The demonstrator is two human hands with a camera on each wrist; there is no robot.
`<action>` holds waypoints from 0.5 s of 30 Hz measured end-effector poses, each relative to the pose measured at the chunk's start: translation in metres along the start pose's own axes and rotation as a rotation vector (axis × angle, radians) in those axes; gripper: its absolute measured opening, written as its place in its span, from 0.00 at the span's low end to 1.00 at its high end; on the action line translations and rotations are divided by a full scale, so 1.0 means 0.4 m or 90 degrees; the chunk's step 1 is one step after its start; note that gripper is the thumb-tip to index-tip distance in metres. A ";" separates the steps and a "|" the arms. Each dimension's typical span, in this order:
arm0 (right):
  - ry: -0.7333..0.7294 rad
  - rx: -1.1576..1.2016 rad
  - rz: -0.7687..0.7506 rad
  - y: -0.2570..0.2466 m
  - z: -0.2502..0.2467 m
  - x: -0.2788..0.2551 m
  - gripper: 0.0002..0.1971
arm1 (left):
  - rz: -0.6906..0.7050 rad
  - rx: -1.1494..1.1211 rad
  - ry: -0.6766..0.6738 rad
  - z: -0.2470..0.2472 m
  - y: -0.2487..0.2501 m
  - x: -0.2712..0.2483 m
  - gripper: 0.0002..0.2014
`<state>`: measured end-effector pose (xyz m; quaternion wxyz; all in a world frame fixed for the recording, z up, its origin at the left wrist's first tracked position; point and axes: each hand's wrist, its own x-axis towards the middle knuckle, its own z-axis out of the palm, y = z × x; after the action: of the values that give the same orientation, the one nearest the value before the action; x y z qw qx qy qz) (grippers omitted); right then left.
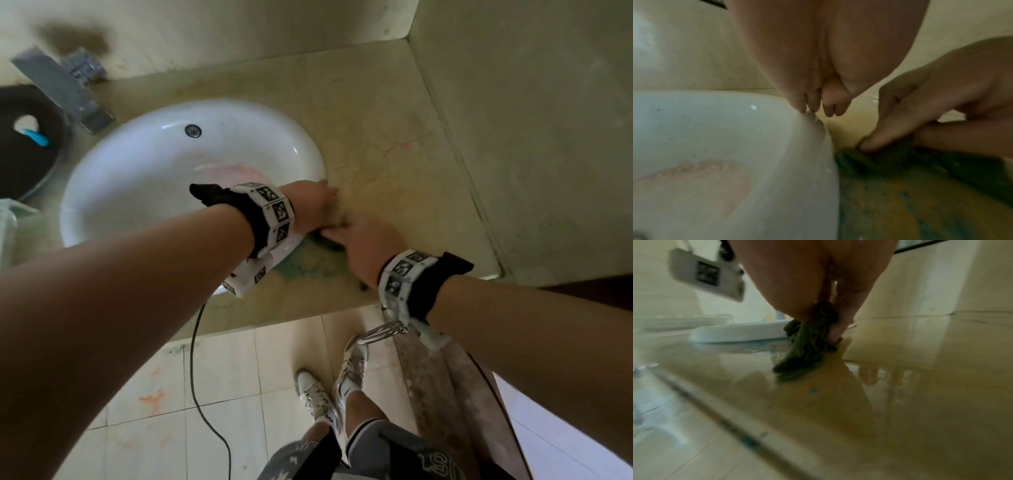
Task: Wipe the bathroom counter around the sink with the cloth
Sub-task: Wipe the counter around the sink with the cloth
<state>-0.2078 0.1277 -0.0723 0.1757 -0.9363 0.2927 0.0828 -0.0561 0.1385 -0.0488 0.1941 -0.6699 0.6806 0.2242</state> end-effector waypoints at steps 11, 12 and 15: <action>-0.016 -0.136 0.337 0.293 -0.016 -0.148 0.26 | 0.024 0.010 -0.064 0.050 0.058 0.031 0.30; 0.007 -0.110 0.353 0.295 0.002 -0.145 0.23 | 0.027 0.015 -0.072 0.054 0.064 0.040 0.31; 0.053 -0.027 0.374 0.235 0.040 -0.141 0.21 | 0.023 0.030 -0.082 0.044 0.075 0.054 0.28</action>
<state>-0.3088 0.0909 -0.0989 0.1127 -0.8174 0.5564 0.0978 -0.0872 0.1306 -0.0741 0.2493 -0.6367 0.6839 0.2545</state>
